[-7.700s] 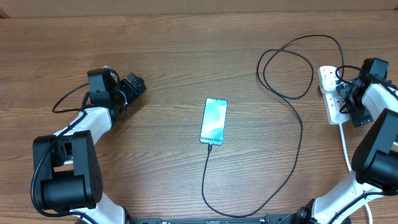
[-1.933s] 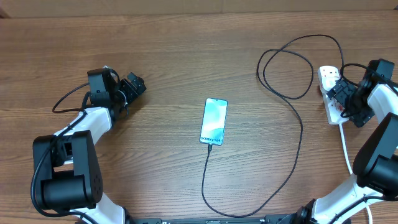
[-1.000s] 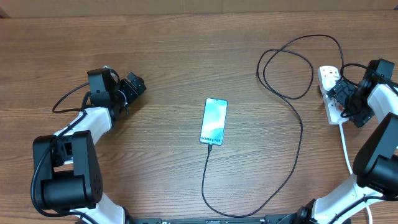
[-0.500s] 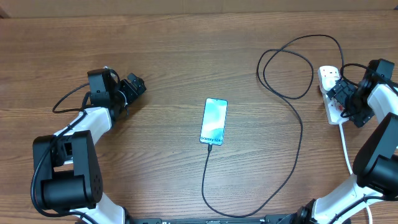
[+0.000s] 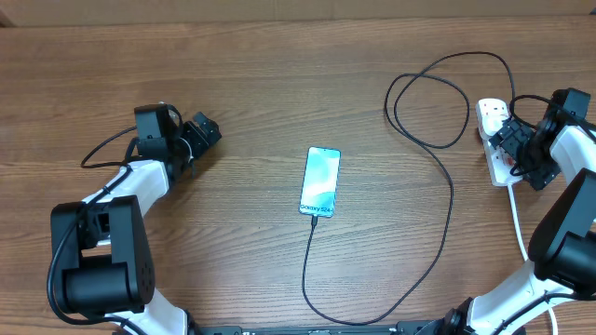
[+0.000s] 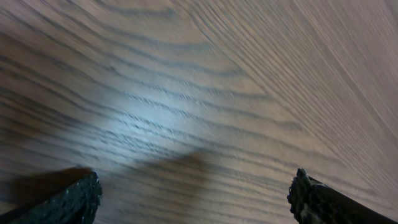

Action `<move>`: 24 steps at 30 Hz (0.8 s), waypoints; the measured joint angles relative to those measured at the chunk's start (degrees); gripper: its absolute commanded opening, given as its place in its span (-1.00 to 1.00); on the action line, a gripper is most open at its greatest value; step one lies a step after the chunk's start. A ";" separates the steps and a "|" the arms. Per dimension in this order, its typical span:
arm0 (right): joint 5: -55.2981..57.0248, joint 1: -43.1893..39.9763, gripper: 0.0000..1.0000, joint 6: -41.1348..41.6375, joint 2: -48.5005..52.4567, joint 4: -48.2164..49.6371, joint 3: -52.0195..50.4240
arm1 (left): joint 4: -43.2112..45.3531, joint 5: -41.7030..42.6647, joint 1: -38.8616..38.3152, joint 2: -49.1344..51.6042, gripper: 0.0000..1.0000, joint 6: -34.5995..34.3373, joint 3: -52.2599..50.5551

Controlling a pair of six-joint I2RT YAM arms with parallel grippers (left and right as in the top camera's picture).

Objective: Plug charger to phone and switch on socket

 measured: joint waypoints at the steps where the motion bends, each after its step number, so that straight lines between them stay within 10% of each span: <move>1: 0.00 0.00 1.00 0.02 0.00 0.04 0.00 | -0.24 0.00 -0.50 -0.31 0.99 0.00 0.00; 24: 0.00 0.00 0.99 0.00 0.00 0.02 0.00 | -0.28 0.00 -3.15 -19.15 0.99 0.00 0.00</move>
